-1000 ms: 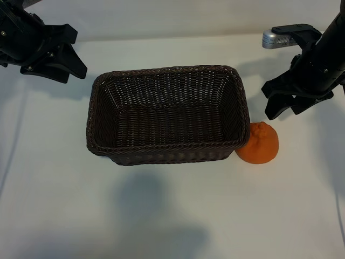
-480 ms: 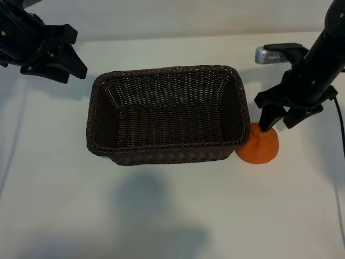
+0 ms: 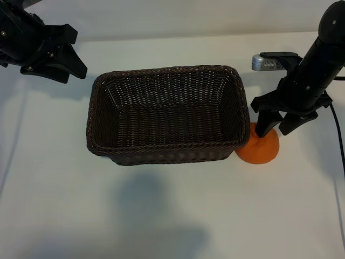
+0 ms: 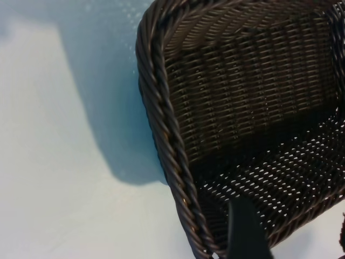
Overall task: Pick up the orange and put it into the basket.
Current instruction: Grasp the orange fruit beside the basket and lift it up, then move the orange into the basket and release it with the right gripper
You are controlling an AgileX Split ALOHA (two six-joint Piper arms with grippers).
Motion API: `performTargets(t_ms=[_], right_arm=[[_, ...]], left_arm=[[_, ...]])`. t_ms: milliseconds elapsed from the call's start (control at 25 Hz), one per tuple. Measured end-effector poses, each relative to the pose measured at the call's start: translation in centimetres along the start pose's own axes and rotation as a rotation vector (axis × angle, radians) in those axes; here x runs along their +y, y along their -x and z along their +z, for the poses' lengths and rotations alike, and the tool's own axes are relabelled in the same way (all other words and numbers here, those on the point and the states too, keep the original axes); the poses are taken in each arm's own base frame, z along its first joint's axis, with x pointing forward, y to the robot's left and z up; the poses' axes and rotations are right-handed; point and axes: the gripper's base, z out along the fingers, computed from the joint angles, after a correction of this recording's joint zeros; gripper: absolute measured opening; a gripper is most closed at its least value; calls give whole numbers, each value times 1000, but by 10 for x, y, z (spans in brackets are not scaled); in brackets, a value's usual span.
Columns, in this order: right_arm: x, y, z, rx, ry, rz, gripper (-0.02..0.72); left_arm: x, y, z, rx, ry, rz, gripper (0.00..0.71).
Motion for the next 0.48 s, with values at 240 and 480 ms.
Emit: performTargets(t_ms=[240,480], right_arm=[[0,0,0,1,4,6,129],[1,-1,0,6,6,6,38]], left_arm=[[0,0,0,0,0,0,458],[0,0,0,0,0,0,458]])
